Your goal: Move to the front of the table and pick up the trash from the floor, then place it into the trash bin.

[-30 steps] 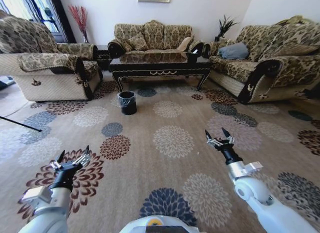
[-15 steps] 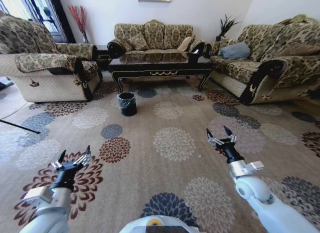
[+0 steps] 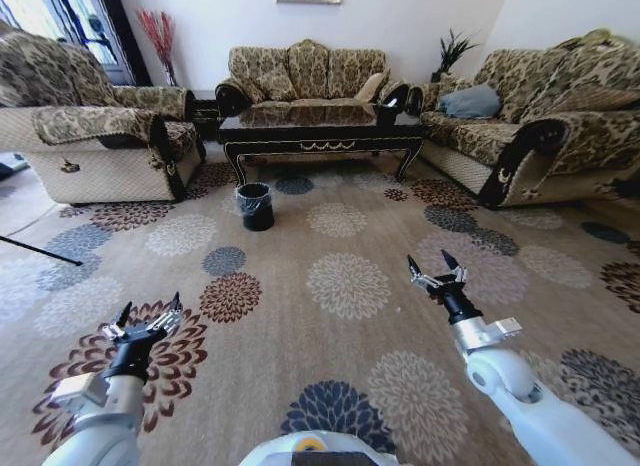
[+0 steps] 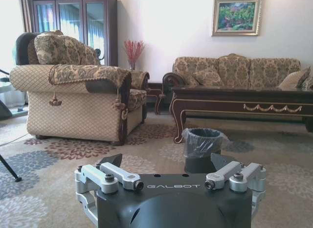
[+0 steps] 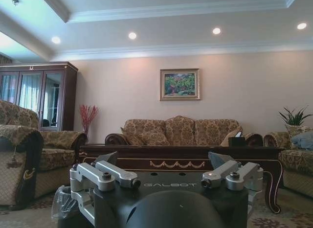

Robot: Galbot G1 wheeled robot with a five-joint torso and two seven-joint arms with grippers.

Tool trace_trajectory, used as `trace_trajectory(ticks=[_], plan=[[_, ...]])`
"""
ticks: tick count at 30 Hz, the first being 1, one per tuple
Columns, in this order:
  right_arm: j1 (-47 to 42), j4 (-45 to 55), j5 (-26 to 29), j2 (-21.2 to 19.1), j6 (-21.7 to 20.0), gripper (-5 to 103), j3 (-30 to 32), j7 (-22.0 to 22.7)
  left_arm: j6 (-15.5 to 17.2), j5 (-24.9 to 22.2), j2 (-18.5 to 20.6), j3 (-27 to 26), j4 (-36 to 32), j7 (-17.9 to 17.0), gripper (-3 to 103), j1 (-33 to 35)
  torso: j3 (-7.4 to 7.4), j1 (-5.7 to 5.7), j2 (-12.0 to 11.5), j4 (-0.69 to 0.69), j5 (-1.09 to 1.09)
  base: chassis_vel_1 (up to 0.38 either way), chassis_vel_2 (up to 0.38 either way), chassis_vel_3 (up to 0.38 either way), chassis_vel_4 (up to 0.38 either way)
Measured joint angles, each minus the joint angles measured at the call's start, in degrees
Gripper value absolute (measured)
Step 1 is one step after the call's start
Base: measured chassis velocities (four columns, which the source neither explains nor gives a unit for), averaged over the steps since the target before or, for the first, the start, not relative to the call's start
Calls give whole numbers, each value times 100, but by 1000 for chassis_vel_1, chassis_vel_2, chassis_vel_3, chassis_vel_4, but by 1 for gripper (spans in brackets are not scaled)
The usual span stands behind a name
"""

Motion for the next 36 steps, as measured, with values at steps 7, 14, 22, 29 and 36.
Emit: trace_trajectory(ticks=[7,14,22,29,36], plan=[[72,-114,3,8,29,100,-94,-7,127,8,45,39,10,-47,100,-79,1,0,0,0,1,0,0,0,0],[134,-190,2,30,44,100,-178,-5,-6,34,82,49,105,-1,100,-127,1,0,0,0,1,0,0,0,0],[191,-244,2,29,52,100,-232,3,-110,-103,98,-73,192,122,100,-163,1,0,0,0,1,0,0,0,0],[247,-270,7,12,57,100,-267,6,-470,-442,204,-386,354,960,100,-204,57,11,70,0,0,0,0,0,0],[278,-284,21,-16,57,100,-274,12,-440,-531,245,-442,361,986,100,-250,192,22,215,-1,1,0,0,0,0]])
